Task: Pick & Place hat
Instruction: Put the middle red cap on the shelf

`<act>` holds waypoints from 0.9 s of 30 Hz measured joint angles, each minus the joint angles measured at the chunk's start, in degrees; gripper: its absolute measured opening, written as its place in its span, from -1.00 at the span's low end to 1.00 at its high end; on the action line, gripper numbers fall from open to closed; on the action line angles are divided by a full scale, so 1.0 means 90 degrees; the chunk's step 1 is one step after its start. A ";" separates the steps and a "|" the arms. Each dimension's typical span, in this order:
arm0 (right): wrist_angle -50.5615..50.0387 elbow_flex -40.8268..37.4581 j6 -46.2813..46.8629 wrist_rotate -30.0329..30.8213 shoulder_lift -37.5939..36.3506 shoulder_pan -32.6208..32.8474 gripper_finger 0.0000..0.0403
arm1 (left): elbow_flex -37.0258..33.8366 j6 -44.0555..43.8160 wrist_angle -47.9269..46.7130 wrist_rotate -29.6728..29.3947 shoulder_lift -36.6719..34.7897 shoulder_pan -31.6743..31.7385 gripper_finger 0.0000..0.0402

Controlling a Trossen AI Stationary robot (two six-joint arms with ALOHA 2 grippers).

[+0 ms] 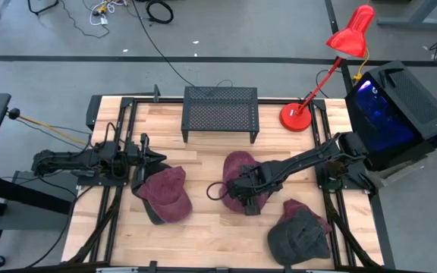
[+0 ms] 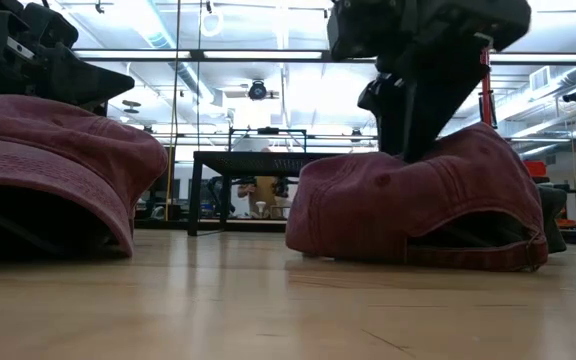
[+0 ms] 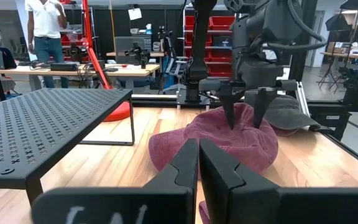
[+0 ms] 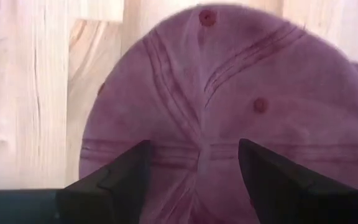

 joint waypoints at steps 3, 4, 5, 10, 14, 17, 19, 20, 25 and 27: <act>-0.0228 0.0000 -0.0007 0.0001 0.0000 -0.0002 0.22 | -0.0002 0.0001 0.0000 0.0000 0.0000 0.0001 -0.90; -0.0281 0.0000 -0.0007 0.0002 0.0000 -0.0004 0.22 | 0.0000 -0.0001 0.0000 0.0000 0.0000 0.0000 -0.90; -0.0285 0.0000 -0.0008 0.0006 0.0000 -0.0005 0.22 | -0.0002 0.0001 0.0000 0.0000 0.0000 0.0002 -0.90; -0.0230 0.0000 -0.0010 0.0008 0.0000 -0.0012 0.22 | -0.0002 -0.0001 0.0000 0.0000 0.0000 0.0002 -0.90; -0.0022 0.0000 -0.0127 0.0002 0.0014 -0.0012 0.22 | -0.0002 -0.0001 0.0000 0.0000 0.0000 0.0000 -0.90; 0.0024 0.0000 -0.0201 -0.0111 0.0032 -0.0012 0.22 | -0.0001 0.0001 0.0000 0.0000 0.0000 0.0001 -0.90; 0.0023 0.0003 -0.0197 -0.0125 0.0065 -0.0012 0.22 | -0.0002 0.0001 0.0000 0.0000 0.0000 0.0002 -0.90; 0.0006 0.0005 -0.0202 -0.0128 0.0090 -0.0012 0.22 | -0.0002 0.0001 0.0000 0.0000 0.0000 0.0000 -0.90; -0.0009 0.0001 -0.0238 -0.0151 0.0154 -0.0022 0.21 | -0.0001 -0.0001 0.0000 0.0000 0.0000 0.0002 -0.90; -0.0007 0.0000 -0.0294 -0.0149 0.0164 -0.0022 0.19 | 0.0000 0.0001 0.0000 0.0000 0.0000 0.0002 -0.90</act>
